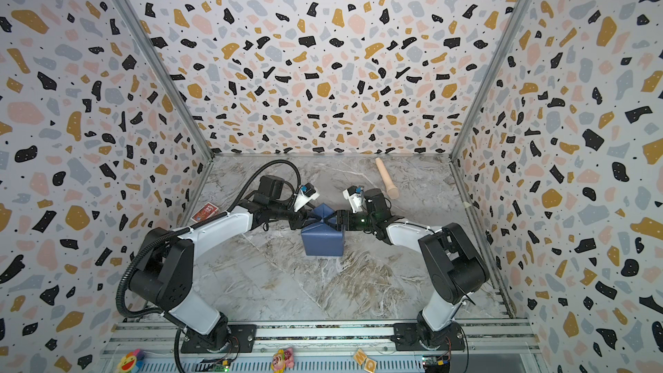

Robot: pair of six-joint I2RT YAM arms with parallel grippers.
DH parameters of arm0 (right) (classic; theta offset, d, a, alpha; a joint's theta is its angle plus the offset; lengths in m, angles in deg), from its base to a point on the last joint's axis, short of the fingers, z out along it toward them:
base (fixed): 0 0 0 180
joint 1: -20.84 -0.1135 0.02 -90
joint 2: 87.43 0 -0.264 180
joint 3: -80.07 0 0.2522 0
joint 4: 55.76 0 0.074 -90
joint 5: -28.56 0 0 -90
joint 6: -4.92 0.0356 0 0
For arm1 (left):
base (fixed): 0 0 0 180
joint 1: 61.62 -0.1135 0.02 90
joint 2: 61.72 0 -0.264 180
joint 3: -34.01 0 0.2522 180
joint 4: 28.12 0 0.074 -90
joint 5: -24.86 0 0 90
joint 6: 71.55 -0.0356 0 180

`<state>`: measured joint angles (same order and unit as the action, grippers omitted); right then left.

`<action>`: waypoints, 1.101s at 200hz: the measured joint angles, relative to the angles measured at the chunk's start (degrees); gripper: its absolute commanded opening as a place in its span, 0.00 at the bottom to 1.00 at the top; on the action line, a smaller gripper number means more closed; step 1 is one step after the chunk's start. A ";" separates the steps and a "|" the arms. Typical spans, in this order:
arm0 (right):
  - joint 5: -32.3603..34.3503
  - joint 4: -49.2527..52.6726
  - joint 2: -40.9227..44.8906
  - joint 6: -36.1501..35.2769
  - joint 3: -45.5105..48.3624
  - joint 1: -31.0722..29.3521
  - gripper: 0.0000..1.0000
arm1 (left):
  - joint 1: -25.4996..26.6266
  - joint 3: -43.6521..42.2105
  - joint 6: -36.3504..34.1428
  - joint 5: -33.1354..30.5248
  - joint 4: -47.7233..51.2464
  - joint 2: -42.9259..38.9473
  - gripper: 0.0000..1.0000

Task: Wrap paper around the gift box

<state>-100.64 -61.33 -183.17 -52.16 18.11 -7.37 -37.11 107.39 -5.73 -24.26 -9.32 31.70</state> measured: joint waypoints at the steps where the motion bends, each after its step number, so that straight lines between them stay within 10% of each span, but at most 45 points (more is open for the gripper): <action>1: 0.00 -0.02 0.00 0.00 0.00 0.00 0.96 | 0.00 0.00 0.00 0.00 0.00 0.00 0.46; 153: 0.22 -2.40 0.02 0.00 1.25 -0.04 0.94 | 0.04 3.30 0.57 2.01 0.94 -0.37 0.65; 220: 0.79 -2.58 0.02 -0.02 1.29 -0.04 0.94 | 0.09 9.73 0.37 5.86 2.62 -0.44 0.55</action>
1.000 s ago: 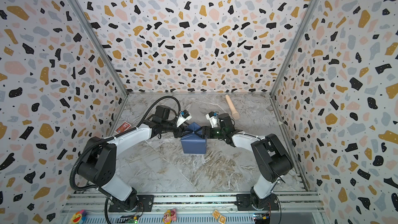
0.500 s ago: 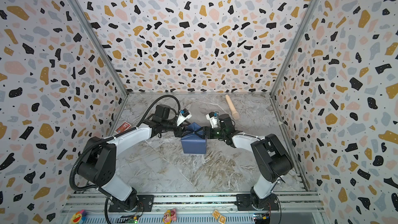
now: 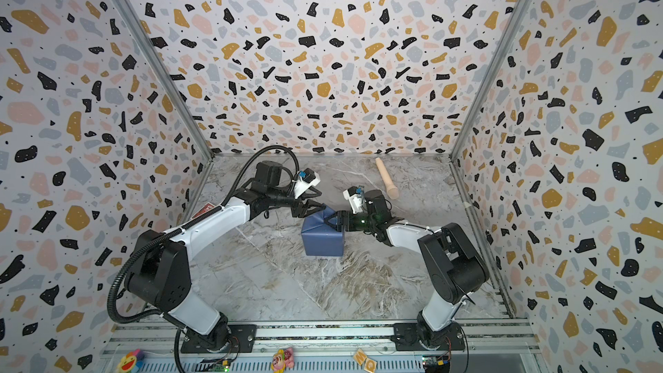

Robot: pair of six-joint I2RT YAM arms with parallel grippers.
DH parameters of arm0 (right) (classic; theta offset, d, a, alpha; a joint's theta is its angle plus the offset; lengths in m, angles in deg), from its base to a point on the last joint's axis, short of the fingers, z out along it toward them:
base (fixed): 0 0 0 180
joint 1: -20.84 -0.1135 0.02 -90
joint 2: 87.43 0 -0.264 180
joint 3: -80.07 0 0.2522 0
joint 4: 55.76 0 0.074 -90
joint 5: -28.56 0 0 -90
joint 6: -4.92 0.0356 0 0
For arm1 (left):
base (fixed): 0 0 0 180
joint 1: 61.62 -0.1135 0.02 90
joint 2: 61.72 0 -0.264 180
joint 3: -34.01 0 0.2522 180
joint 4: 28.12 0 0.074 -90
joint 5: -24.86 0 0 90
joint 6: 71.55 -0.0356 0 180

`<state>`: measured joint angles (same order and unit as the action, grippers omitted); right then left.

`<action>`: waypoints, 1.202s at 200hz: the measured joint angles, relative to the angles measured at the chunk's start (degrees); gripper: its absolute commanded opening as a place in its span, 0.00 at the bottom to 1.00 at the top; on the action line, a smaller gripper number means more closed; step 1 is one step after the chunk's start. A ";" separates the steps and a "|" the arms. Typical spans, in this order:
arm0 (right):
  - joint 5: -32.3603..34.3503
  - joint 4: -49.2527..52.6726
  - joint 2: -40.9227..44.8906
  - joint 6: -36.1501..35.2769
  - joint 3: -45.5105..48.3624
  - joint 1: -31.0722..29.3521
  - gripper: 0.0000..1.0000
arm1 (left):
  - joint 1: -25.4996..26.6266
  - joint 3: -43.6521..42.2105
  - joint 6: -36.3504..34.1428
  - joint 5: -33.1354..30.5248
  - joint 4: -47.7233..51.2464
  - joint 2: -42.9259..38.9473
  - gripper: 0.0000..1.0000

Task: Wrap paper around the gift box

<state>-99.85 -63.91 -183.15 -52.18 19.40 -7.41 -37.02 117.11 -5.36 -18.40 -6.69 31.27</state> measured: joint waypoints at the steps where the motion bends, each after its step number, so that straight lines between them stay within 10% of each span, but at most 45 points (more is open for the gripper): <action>1: 0.00 0.02 0.00 0.02 0.00 0.00 0.94 | 0.00 0.09 0.00 0.07 0.02 0.02 0.55; 183: 0.74 0.50 0.55 -0.22 0.04 -0.02 0.94 | 0.94 3.80 -2.58 2.32 7.48 3.63 0.02; 240: 0.92 1.73 1.44 -0.26 0.04 -0.07 0.95 | 0.98 2.05 -1.84 2.16 6.23 2.08 0.00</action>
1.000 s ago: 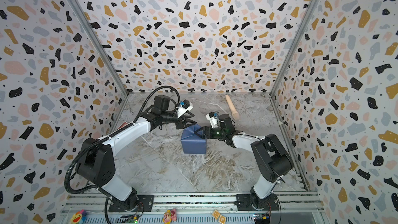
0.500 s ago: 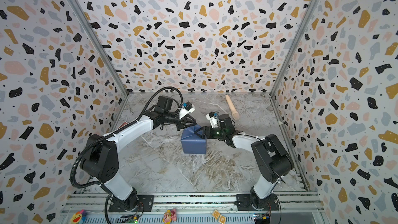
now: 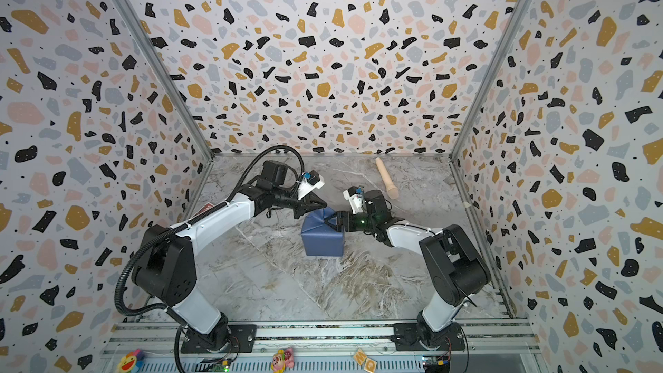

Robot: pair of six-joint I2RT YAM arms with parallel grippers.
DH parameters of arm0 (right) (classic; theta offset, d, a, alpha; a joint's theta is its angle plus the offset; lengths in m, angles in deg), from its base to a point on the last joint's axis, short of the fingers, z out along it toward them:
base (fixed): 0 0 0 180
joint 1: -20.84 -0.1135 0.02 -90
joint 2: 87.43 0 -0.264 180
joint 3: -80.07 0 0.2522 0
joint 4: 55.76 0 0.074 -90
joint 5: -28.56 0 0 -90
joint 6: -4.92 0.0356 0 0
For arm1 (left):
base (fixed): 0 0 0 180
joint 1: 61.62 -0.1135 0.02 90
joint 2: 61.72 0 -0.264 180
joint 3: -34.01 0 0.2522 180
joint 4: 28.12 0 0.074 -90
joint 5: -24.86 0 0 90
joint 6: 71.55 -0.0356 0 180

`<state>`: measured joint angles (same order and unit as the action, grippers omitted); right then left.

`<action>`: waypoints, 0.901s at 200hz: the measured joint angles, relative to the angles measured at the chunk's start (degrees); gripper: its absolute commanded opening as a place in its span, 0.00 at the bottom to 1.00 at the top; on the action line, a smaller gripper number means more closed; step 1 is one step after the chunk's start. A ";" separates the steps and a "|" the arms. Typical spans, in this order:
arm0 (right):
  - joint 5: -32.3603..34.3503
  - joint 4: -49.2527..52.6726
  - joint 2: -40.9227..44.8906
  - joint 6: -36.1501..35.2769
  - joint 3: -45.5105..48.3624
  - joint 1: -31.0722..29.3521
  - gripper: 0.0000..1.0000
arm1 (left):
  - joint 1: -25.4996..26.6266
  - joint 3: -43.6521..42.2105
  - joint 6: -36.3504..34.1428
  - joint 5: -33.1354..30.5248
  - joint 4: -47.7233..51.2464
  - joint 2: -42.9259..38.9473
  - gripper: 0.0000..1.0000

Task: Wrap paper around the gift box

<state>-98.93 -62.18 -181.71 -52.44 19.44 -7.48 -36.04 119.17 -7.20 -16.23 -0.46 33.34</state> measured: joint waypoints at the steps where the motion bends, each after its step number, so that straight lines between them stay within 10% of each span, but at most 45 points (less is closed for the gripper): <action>1: 0.02 0.04 0.02 -0.02 0.00 0.00 0.96 | 0.00 -0.07 0.02 0.00 -0.07 -0.07 0.00; 180: -0.42 4.52 6.80 0.31 3.28 2.84 0.93 | 0.94 -3.72 1.73 -2.47 -3.61 -2.08 0.00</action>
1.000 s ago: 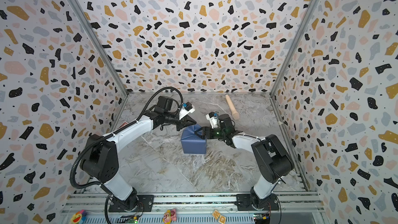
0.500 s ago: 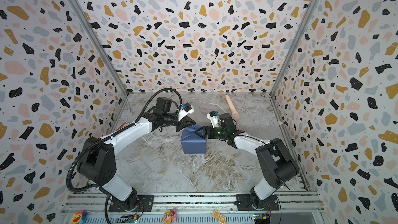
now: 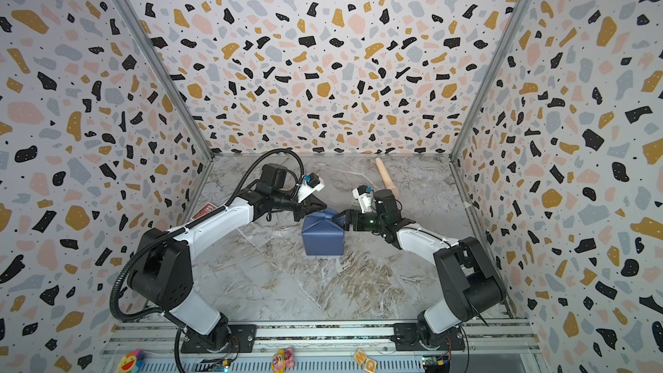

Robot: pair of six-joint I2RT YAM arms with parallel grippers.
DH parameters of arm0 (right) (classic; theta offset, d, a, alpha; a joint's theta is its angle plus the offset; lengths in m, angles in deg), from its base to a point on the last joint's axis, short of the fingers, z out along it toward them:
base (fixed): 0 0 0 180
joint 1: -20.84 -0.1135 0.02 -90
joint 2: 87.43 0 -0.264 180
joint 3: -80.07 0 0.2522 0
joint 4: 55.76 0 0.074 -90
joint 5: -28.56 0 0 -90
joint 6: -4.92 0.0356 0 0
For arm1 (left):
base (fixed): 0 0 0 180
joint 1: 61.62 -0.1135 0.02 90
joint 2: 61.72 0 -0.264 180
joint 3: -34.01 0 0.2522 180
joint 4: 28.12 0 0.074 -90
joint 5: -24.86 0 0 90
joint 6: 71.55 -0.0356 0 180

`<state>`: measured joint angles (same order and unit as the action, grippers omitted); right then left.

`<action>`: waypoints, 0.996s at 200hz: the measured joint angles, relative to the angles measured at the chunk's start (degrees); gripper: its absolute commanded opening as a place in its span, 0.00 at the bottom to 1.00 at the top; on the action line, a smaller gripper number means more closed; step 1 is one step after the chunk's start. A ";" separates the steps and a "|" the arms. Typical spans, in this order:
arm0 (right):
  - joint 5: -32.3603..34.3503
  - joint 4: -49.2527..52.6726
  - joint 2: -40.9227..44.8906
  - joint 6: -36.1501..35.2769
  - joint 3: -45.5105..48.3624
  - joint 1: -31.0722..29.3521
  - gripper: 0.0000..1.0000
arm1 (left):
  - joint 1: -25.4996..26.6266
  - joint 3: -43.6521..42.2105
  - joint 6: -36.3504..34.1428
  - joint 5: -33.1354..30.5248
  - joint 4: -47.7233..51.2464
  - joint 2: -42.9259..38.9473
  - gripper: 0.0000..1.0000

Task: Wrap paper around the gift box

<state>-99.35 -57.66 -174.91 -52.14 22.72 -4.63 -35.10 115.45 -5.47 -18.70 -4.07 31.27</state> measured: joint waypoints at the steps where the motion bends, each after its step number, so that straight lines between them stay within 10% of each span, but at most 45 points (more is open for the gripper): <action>1: 0.00 0.02 0.00 0.00 0.02 0.00 0.93 | 0.02 -0.09 0.02 0.00 -0.02 -0.07 0.00; 199: 3.65 -4.61 1.01 5.88 5.09 -0.68 0.90 | 5.53 -17.00 11.80 -6.47 -11.98 -9.07 0.00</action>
<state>-95.70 -62.27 -173.91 -46.26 27.81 -5.31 -29.57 98.45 6.33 -25.17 -16.05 22.20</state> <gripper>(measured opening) 0.900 0.047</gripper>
